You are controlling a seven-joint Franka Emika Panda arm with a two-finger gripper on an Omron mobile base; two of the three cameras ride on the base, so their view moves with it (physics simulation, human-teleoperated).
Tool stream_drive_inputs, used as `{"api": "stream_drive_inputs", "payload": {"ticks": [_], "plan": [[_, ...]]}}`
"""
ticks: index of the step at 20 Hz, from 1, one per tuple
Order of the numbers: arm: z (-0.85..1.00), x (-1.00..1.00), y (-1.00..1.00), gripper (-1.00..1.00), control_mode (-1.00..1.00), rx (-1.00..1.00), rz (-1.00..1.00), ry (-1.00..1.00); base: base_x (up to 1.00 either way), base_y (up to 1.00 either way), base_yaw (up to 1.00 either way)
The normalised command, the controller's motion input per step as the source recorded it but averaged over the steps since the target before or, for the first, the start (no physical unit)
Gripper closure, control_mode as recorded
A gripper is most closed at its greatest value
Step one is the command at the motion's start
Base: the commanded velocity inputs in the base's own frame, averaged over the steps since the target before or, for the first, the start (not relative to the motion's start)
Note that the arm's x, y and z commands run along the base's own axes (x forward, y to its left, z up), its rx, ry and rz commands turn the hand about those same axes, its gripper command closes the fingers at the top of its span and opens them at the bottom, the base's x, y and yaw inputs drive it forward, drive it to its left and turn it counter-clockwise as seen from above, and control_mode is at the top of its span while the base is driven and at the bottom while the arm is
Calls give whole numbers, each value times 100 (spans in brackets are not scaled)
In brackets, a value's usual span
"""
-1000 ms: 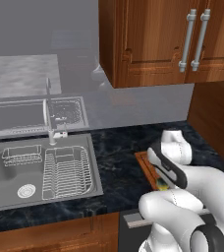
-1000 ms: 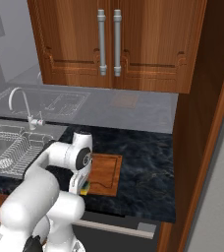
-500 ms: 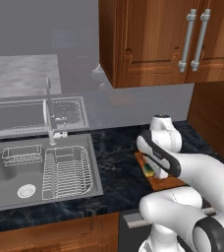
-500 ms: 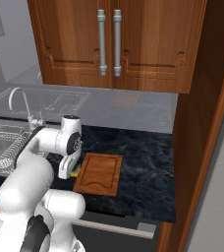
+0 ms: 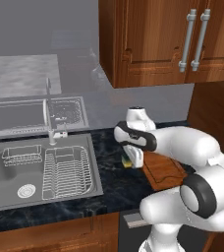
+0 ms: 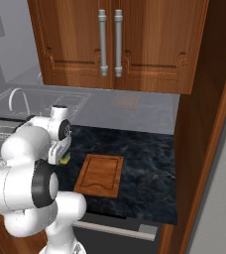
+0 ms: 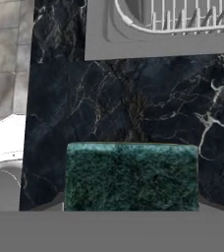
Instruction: Pick up the sponge from the counter and clean the cutting board by briefly scrubbing or pressing down on the cutting board. Once finished, release the sponge.
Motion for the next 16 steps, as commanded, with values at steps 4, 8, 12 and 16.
{"api": "stream_drive_inputs", "payload": {"ticks": [4,8,12,16], "plan": [[-33,20,14,100,-100,0,0,9,0,0,0],[-47,11,5,100,-100,0,0,1,0,0,0],[-49,8,7,100,-100,0,0,0,0,0,0],[-52,0,9,-100,-100,0,0,-1,0,0,0]]}}
